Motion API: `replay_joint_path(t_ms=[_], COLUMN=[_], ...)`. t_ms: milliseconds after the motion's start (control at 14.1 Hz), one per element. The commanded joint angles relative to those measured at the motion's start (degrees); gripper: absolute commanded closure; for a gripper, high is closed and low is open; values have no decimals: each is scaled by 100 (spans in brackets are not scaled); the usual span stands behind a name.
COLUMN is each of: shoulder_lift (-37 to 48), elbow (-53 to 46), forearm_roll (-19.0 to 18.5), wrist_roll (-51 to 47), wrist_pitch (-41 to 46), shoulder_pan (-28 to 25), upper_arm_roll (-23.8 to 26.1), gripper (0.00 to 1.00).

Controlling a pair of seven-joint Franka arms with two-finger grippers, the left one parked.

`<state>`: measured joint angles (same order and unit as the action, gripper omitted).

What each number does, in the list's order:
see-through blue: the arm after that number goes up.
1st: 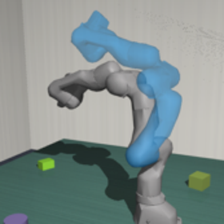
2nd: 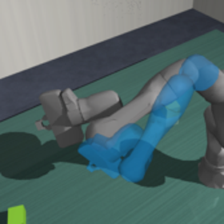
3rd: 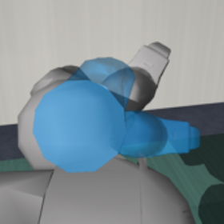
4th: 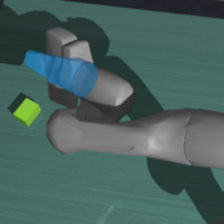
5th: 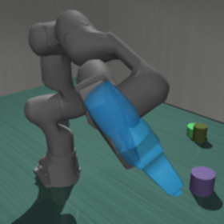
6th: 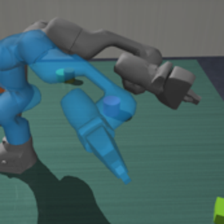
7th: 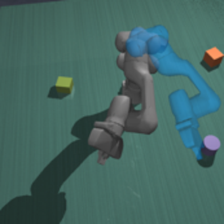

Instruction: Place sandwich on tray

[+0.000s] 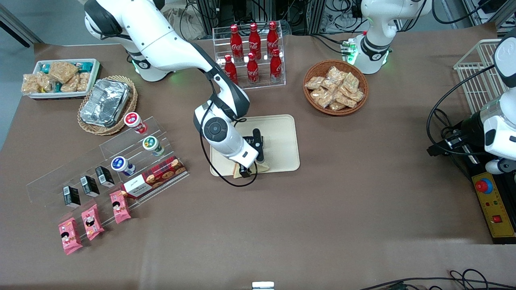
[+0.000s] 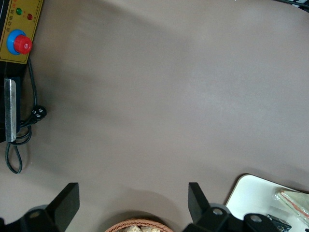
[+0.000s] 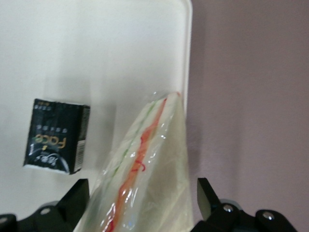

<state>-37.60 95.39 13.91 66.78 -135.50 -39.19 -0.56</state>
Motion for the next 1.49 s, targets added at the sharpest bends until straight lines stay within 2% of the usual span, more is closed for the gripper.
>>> replay_joint_path(t_ms=[0, 213, 639, 781, 923, 1137, 1350, 1421], shoulder_lift=[68, 208, 656, 815, 1078, 1526, 1904, 2044], elbow=[-30, -38, -38, -47, -47, -56, -74, -65], forearm_roll=[-2, 33, 60, 208, 332, 297, -53, -176], wrist_roll=[55, -234, -1833, -2028, -2395, -2863, -2828, -2802], wrist_pitch=[575, 1174, 2079, 2387, 2825, 3468, 4065, 4015], shoulder_pan=[139, 210, 210, 236, 428, 823, 1525, 1815], upper_arm_roll=[21, 21, 47, 21, 12, -5, -23, -40], gripper=[1, 1, 1, 1, 1, 1, 1, 1])
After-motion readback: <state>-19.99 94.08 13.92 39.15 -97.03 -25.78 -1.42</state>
